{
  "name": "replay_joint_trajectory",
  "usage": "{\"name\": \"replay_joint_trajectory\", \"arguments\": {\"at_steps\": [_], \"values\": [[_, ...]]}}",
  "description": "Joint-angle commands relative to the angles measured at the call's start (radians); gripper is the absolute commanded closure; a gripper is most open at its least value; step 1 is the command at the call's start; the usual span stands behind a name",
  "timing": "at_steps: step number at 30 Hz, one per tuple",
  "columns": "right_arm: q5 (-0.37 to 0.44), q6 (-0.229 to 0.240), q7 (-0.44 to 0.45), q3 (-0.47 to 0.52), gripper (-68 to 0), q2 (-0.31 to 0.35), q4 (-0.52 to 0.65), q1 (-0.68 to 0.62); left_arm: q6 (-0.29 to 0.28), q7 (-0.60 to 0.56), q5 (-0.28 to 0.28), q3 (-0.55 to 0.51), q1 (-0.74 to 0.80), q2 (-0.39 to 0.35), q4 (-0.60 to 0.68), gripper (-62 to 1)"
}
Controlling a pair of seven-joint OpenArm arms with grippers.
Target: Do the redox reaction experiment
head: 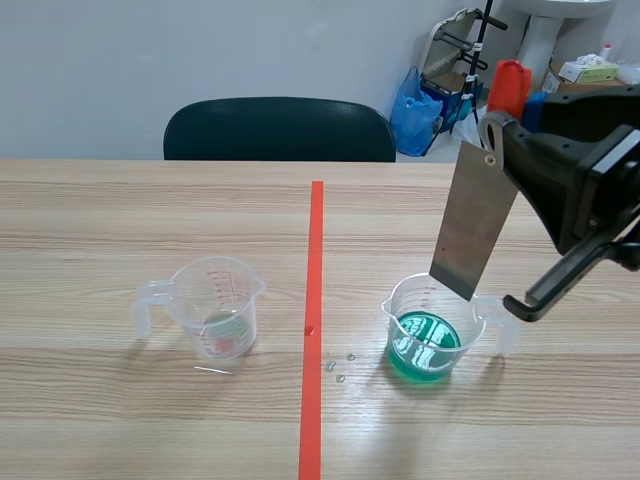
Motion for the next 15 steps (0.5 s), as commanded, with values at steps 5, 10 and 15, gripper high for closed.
{"name": "replay_joint_trajectory", "arguments": {"at_steps": [5, 10, 15], "values": [[0.011, -0.007, 0.015, 0.013, -1.3, 0.007, 0.025, 0.007, 0.002, -0.030, 0.036, -0.018, 0.001, 0.038, 0.008, -15.5], [0.011, -0.007, 0.015, 0.013, -1.3, 0.007, 0.025, 0.007, 0.002, -0.019, 0.036, -0.019, 0.001, 0.075, -0.014, -32.6], [0.011, -0.006, 0.016, 0.013, -1.3, 0.007, 0.025, 0.007, 0.002, -0.019, 0.025, -0.019, 0.001, 0.092, -0.032, -57.7]]}}
